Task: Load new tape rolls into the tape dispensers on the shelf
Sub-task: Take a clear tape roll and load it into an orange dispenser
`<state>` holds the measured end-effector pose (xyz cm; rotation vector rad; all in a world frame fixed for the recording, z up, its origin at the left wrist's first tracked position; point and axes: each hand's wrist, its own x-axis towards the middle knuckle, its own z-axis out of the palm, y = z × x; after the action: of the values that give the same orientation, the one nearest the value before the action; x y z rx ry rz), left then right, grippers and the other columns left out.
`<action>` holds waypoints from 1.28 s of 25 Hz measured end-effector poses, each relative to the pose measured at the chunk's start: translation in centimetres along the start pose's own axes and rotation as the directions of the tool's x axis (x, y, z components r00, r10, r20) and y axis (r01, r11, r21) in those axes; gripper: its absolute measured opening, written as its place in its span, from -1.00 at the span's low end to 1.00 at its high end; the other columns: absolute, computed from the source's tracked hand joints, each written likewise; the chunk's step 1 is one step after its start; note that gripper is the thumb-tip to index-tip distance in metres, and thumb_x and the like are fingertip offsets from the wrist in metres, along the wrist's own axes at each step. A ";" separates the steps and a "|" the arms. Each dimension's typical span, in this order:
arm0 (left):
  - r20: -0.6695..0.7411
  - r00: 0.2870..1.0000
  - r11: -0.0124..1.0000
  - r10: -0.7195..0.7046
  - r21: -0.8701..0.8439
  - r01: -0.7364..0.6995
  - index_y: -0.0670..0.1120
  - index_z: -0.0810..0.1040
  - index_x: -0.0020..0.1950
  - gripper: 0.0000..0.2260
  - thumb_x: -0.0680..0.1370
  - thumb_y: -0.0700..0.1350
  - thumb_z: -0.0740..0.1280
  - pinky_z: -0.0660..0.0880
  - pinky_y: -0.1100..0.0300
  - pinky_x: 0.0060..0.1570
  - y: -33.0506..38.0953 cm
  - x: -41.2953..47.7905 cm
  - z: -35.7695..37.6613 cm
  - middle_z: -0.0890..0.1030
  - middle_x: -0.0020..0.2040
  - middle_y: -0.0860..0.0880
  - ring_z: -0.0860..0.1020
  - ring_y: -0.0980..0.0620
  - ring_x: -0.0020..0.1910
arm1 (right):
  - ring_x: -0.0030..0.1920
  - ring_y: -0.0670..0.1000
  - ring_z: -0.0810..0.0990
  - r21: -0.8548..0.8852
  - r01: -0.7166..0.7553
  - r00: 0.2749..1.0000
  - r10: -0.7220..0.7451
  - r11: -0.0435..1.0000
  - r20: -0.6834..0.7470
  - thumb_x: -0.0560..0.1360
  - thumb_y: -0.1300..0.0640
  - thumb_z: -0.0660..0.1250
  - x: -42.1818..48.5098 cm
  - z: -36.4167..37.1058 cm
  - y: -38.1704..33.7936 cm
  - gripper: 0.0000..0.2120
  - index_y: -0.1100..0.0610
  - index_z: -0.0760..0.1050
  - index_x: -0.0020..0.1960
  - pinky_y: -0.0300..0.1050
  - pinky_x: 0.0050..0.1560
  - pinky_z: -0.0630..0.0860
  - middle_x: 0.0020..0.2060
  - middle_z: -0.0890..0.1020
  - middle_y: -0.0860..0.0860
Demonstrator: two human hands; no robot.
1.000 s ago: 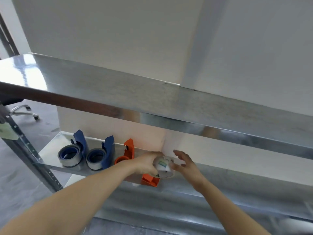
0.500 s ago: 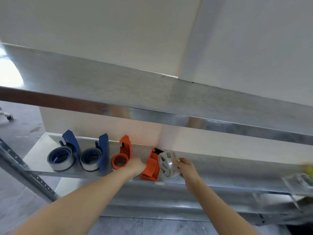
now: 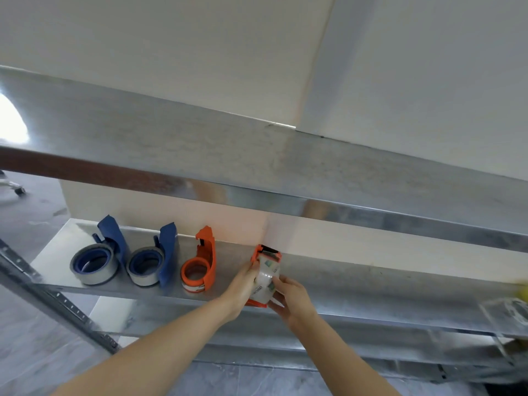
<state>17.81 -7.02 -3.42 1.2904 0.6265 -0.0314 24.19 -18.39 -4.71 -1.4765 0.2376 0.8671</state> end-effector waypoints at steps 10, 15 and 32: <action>0.021 0.973 0.968 0.228 0.103 -0.229 0.05 0.45 0.22 -0.76 0.58 -0.14 0.32 0.52 0.31 0.01 2.2 -2.9 -0.8 0.61 0.11 0.11 0.57 0.15 0.15 | -0.02 0.06 0.61 -0.335 0.277 0.956 -0.223 0.901 0.189 0.36 0.28 0.49 -2.9 -0.5 -5.6 -0.58 0.15 0.45 0.15 -0.10 -0.06 0.61 0.02 0.53 0.10; 0.077 0.969 0.952 0.237 0.179 -0.247 -0.04 0.43 0.27 -0.73 0.58 -0.13 0.32 0.56 0.22 0.13 2.6 -4.4 -0.8 0.61 0.18 0.01 0.58 0.06 0.19 | -0.02 -0.08 0.52 -0.673 0.624 0.728 -0.608 0.397 0.316 0.38 -0.01 0.48 -3.3 0.0 -9.2 -0.86 0.01 0.63 -0.11 -0.16 -0.01 0.49 -0.10 0.53 -0.17; 0.153 0.964 0.973 0.217 0.047 -0.226 0.07 0.48 0.24 -0.66 0.49 -0.03 0.42 0.54 0.27 0.04 2.8 -6.8 3.0 0.67 0.08 0.07 0.61 0.09 0.13 | -0.12 0.15 0.66 -0.826 0.461 0.748 -0.643 0.325 0.165 0.63 0.10 0.05 -4.2 -0.5 -13.2 -0.73 0.07 0.41 -0.19 0.05 -0.06 0.59 -0.11 0.70 0.05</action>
<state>14.34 -11.07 2.50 1.4001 0.3549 0.0379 29.78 -18.60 7.94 -2.3504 -0.6607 0.1906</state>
